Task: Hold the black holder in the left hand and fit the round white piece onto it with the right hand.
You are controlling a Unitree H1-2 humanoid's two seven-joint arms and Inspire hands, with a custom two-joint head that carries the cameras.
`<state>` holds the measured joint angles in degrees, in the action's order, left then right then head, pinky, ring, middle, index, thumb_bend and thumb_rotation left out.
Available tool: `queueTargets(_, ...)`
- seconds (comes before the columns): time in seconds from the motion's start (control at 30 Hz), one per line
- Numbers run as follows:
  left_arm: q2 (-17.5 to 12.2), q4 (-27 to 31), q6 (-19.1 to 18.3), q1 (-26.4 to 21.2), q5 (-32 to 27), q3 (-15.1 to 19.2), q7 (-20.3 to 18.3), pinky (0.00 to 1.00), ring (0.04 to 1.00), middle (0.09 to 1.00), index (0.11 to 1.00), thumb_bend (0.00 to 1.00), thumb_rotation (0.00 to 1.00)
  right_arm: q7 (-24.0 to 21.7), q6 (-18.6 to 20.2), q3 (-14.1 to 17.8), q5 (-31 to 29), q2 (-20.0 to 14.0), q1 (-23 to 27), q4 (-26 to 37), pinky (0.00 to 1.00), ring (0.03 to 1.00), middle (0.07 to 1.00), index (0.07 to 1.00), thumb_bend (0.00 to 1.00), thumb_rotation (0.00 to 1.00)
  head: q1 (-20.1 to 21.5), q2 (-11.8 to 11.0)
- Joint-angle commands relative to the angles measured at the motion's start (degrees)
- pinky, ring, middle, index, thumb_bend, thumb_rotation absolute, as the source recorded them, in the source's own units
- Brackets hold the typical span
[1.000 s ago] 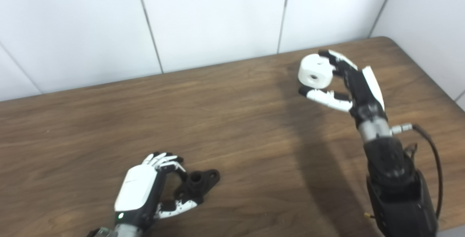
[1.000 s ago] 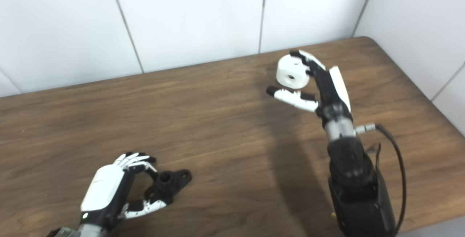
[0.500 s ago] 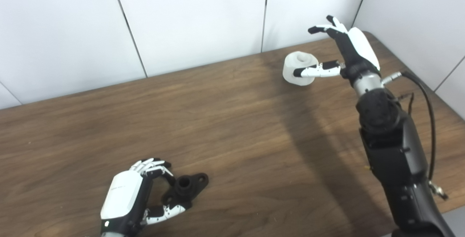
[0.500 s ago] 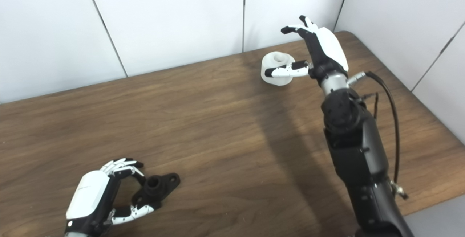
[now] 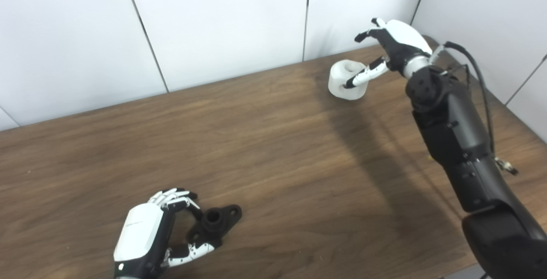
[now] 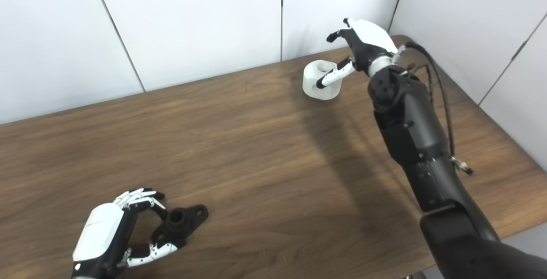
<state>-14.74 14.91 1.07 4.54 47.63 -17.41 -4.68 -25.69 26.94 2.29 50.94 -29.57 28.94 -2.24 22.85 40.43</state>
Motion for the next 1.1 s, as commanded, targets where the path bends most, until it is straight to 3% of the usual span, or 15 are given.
queueTargets(0.0,-0.27,0.94,-0.09,-0.09,0.35,0.35,-0.21,0.88,0.833,0.752,0.487,0.52,0.04,-0.66,-0.02,-0.04,1.89,-2.27,4.15,-0.29,1.0,1.0,1.0,0.8,0.99,0.26,-0.02,-0.02)
queueTargets(0.4,-0.13,0.58,-0.15,-0.13,1.16,0.17,-0.14,0.88,0.835,0.756,0.487,0.52,0.04,-5.42,-0.02,-0.29,5.51,-2.67,6.69,-5.35,1.0,1.0,1.0,0.816,0.99,0.29,-0.31,-0.21)
queueTargets(1.07,-0.12,0.38,0.06,-0.17,1.15,0.38,0.19,0.87,0.831,0.751,0.487,0.52,0.04,-6.09,-0.03,-1.05,5.88,-2.97,5.52,-6.12,1.0,1.0,0.989,0.759,0.97,0.32,-0.64,-0.55)
